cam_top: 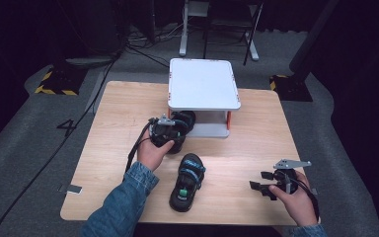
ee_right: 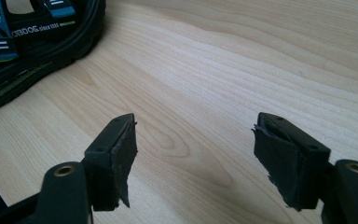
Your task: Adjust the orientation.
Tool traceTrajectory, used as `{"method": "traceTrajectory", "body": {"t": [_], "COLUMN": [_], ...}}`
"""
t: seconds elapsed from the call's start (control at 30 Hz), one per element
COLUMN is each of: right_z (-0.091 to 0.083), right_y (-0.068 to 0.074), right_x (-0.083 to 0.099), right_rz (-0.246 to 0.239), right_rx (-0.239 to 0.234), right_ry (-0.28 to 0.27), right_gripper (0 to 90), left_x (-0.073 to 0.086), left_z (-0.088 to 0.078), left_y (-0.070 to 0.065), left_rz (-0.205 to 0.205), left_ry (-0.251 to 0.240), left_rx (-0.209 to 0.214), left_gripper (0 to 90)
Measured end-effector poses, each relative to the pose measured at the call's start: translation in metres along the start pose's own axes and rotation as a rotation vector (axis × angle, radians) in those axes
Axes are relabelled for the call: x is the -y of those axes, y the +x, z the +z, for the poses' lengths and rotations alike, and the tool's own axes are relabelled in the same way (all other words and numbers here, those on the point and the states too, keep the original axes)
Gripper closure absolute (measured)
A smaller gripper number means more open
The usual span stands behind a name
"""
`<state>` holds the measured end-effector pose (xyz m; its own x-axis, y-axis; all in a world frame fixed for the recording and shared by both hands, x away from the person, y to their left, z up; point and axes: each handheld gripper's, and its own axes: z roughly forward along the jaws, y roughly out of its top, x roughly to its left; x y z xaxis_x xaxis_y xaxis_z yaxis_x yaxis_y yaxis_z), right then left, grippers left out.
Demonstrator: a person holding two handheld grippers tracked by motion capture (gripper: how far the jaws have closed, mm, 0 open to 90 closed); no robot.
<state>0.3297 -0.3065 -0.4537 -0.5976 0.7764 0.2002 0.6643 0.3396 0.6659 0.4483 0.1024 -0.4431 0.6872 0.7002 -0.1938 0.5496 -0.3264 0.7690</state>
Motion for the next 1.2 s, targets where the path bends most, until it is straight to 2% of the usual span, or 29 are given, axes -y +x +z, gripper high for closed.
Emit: {"method": "traceTrajectory", "body": {"t": [0.1, 0.13, 0.17, 0.2, 0.23, 0.33, 0.4, 0.47, 0.57, 0.63, 0.7, 0.73, 0.8, 0.87, 0.93, 1.0, 1.07, 1.2], "right_z": [0.002, 0.002, 0.003, 0.003, 0.004, 0.005, 0.006, 0.007, 0.01, 0.012, 0.015, 0.016, 0.018, 0.02, 0.023, 0.024, 0.025, 0.026], "right_y": [-0.001, -0.001, -0.001, -0.001, -0.002, -0.002, -0.002, -0.002, -0.002, -0.002, -0.002, -0.001, 0.001, 0.002, 0.003, 0.003, 0.002, 0.003], "right_x": [0.0, -0.001, -0.001, -0.001, -0.002, -0.004, -0.006, -0.007, -0.011, -0.013, -0.016, -0.018, -0.021, -0.023, -0.024, -0.025, -0.025, -0.025], "right_rz": [0.001, 0.0, 0.0, 0.0, -0.002, -0.012, -0.009, -0.014, -0.025, -0.029, -0.038, -0.042, -0.055, -0.059, -0.062, -0.061, -0.065, -0.064], "right_rx": [-0.004, -0.009, -0.008, -0.008, -0.009, -0.016, -0.019, -0.023, -0.032, -0.034, -0.04, -0.046, -0.053, -0.057, -0.062, -0.065, -0.065, -0.063], "right_ry": [0.004, 0.006, 0.005, 0.005, 0.003, 0.004, 0.008, 0.01, 0.01, 0.01, 0.01, 0.011, 0.012, 0.016, 0.02, 0.024, 0.023, 0.024], "right_gripper": [30.7, 30.7, 30.7, 30.7, 30.7, 30.7, 30.7, 30.7, 30.7, 30.7, 30.7, 30.6, 30.6, 30.6, 30.6, 30.6, 30.6, 30.6], "left_x": [0.001, 0.001, 0.0, 0.0, -0.001, -0.001, -0.001, 0.001, 0.006, 0.011, 0.017, 0.017, 0.026, 0.028, 0.037, 0.041, 0.045, 0.048], "left_z": [-0.004, -0.005, -0.007, -0.007, -0.014, -0.024, -0.032, -0.044, -0.06, -0.064, -0.064, -0.064, -0.057, -0.054, -0.043, -0.037, -0.03, -0.021], "left_y": [0.001, 0.0, 0.0, 0.0, -0.002, -0.003, -0.005, -0.006, -0.004, -0.003, -0.002, -0.002, 0.0, 0.0, -0.001, -0.001, -0.003, -0.002], "left_rz": [-0.006, 0.0, 0.022, 0.022, 0.043, 0.047, 0.06, 0.061, 0.036, 0.022, 0.02, 0.02, 0.038, 0.046, 0.056, 0.06, 0.039, 0.044], "left_ry": [-0.023, -0.028, -0.033, -0.033, -0.048, -0.06, -0.054, -0.037, 0.038, 0.069, 0.105, 0.105, 0.173, 0.184, 0.193, 0.211, 0.242, 0.251], "left_rx": [0.019, -0.005, -0.038, -0.038, -0.069, -0.056, -0.082, -0.112, -0.142, -0.152, -0.15, -0.15, -0.161, -0.163, -0.173, -0.176, -0.144, -0.138], "left_gripper": [48.2, 41.7, 35.0, 34.0, 34.9, 34.1, 32.7, 32.6, 31.2, 30.8, 32.3, 32.6, 32.8, 35.3, 37.6, 43.8, 60.7, 70.2]}}
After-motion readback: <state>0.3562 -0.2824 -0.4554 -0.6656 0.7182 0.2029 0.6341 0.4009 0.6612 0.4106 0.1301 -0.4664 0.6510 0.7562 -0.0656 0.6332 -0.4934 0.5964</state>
